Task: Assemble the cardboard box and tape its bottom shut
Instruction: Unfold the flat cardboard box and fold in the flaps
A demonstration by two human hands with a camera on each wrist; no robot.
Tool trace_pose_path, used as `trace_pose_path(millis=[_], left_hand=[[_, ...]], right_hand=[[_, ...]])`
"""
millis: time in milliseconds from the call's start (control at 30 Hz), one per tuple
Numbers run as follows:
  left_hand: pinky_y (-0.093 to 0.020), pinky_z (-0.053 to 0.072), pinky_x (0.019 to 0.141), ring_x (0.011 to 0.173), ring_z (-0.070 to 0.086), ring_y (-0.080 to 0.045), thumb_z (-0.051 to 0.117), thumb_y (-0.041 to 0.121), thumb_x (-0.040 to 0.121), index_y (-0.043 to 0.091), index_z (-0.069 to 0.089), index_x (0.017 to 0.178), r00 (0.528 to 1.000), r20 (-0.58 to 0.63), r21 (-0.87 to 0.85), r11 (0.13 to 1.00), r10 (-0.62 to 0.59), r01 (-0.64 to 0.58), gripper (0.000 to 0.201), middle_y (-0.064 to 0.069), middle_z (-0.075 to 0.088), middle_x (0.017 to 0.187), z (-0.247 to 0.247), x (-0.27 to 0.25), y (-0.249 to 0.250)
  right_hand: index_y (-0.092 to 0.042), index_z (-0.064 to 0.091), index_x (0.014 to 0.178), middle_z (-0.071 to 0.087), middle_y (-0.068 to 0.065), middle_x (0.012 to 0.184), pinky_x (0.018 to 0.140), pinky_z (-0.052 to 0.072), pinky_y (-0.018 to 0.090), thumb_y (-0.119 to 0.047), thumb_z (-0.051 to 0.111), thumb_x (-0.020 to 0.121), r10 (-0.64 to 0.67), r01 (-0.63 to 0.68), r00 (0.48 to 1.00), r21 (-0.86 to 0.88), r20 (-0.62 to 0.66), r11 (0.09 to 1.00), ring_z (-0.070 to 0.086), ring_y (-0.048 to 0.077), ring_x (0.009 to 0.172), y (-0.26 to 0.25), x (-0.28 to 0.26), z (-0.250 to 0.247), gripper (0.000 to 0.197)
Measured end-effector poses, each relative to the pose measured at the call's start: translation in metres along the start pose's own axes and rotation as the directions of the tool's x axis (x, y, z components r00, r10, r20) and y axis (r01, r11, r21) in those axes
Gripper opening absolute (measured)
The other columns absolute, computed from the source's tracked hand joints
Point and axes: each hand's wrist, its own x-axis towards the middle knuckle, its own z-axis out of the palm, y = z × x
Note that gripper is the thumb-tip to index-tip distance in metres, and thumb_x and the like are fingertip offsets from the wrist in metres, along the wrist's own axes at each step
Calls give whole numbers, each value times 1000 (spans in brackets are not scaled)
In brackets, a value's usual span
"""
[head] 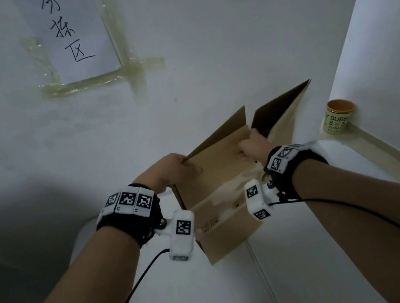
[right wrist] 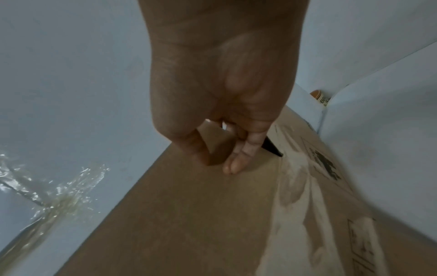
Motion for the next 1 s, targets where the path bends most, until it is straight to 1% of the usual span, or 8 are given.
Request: trace_pose_path(millis=[167, 300, 433, 533, 633, 700, 867, 1000], left_hand=[[-40, 56, 89, 94, 70, -25, 46, 76, 82, 13, 70, 105, 982, 143, -206, 966, -127, 155, 71, -7, 74, 99, -11, 4, 3], [-38, 59, 83, 97, 69, -28, 51, 56, 91, 5, 64, 114, 968, 160, -114, 970, -194, 213, 57, -9, 69, 109, -7, 18, 13], [-42, 58, 85, 91, 72, -32, 51, 28, 96, -6, 63, 110, 960, 166, -20, 972, -226, 233, 38, -17, 73, 96, 5, 30, 22], [-43, 60, 80, 86, 72, -34, 49, 25, 99, -8, 60, 110, 948, 200, -54, 964, -247, 262, 37, -25, 72, 94, 21, 35, 22], [-29, 60, 61, 78, 73, -29, 49, 18, 98, -7, 62, 107, 951, 221, -179, 950, -215, 256, 30, -23, 73, 88, 38, 31, 21], [-27, 59, 58, 75, 73, -27, 53, 16, 95, -4, 62, 104, 961, 199, -252, 938, -190, 237, 24, -22, 74, 87, 46, 25, 21], [-24, 57, 54, 66, 73, -22, 56, 15, 92, -1, 65, 97, 973, 192, -274, 945, -130, 181, 20, -17, 75, 82, 44, -1, 19], [-23, 58, 56, 68, 74, -21, 56, 17, 92, 0, 65, 102, 970, 188, -305, 929, -157, 209, 22, -15, 75, 84, 30, -22, -2]], right_hand=[[-5, 26, 144, 49, 20, 132, 88, 44, 35, -5, 46, 87, -3, -23, 987, -158, -160, 987, 52, 37, 118, 16, -30, -9, 60], [-3, 30, 139, 50, 19, 130, 83, 40, 34, -4, 45, 88, 19, -66, 972, -194, -235, 979, 53, 35, 115, 26, -34, -17, 53], [2, 41, 128, 55, 20, 124, 85, 44, 35, -3, 46, 86, -30, -39, 950, -215, -309, 976, 55, 35, 110, 36, -39, -32, 42], [3, 46, 120, 57, 21, 119, 88, 44, 36, -3, 45, 87, -67, -18, 909, -200, -411, 980, 56, 37, 108, 49, -47, -48, 34], [3, 45, 122, 54, 23, 125, 99, 42, 45, -6, 43, 89, -3, -65, 858, -115, -514, 991, 53, 39, 114, 63, -53, -65, 34], [3, 45, 124, 52, 22, 127, 102, 41, 46, -7, 40, 91, 46, -103, 831, -71, -554, 992, 51, 39, 116, 71, -57, -73, 35], [1, 43, 129, 49, 20, 132, 102, 38, 43, -4, 38, 92, 68, -104, 832, -34, -550, 994, 48, 36, 122, 77, -66, -66, 38], [-1, 45, 125, 53, 18, 126, 98, 43, 44, -4, 40, 92, 15, -46, 834, -42, -551, 998, 53, 37, 116, 66, -72, -43, 33]])
